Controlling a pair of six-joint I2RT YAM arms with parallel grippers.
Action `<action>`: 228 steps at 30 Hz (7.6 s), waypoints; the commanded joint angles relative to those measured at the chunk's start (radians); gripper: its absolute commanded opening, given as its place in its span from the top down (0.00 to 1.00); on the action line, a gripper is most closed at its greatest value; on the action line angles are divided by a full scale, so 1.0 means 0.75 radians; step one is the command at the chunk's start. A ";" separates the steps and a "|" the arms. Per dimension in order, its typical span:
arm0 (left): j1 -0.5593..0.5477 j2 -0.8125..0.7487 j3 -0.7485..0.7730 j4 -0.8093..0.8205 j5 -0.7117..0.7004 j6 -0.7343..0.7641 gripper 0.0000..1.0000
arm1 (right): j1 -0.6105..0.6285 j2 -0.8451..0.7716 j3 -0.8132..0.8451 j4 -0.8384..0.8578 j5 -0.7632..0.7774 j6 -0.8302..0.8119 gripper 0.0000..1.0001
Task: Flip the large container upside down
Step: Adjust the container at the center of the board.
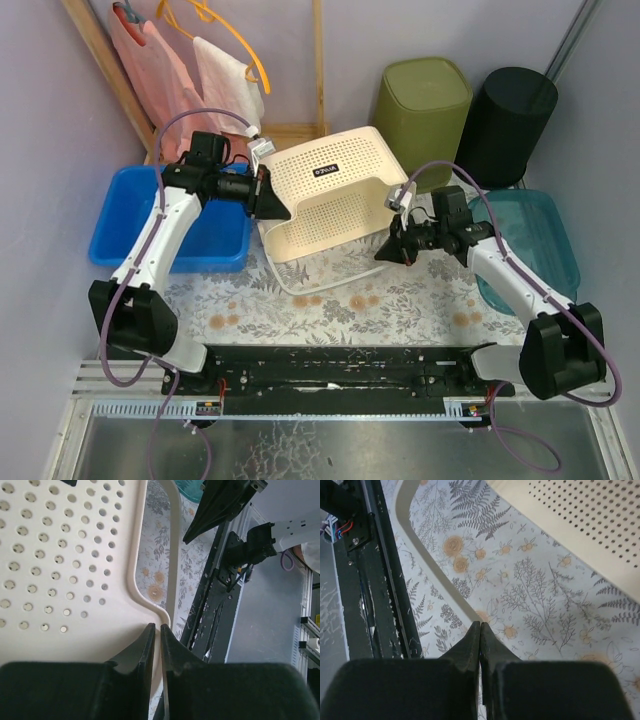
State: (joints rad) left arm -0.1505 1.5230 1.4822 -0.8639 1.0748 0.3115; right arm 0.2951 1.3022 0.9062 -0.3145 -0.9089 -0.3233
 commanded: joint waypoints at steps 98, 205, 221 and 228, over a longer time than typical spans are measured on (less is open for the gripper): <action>-0.362 -0.852 -0.426 0.473 -1.714 -0.203 0.92 | -0.057 -0.550 -0.398 0.239 1.101 -0.292 0.31; -0.481 -0.662 -1.059 1.064 -1.059 -0.188 0.00 | -0.279 -0.470 0.051 -0.006 0.766 -0.154 0.26; -0.480 -0.464 -1.099 1.486 -1.027 -0.304 1.00 | -0.283 -0.460 0.052 -0.008 0.793 -0.172 0.26; -0.363 -0.460 -0.752 1.132 -0.657 -0.549 1.00 | -0.284 -0.469 0.079 -0.047 0.798 -0.206 0.27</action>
State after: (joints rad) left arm -0.4732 1.1793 0.7521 0.0677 0.3614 0.0696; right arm 0.0883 0.9649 0.9318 -0.3477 -0.3073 -0.4541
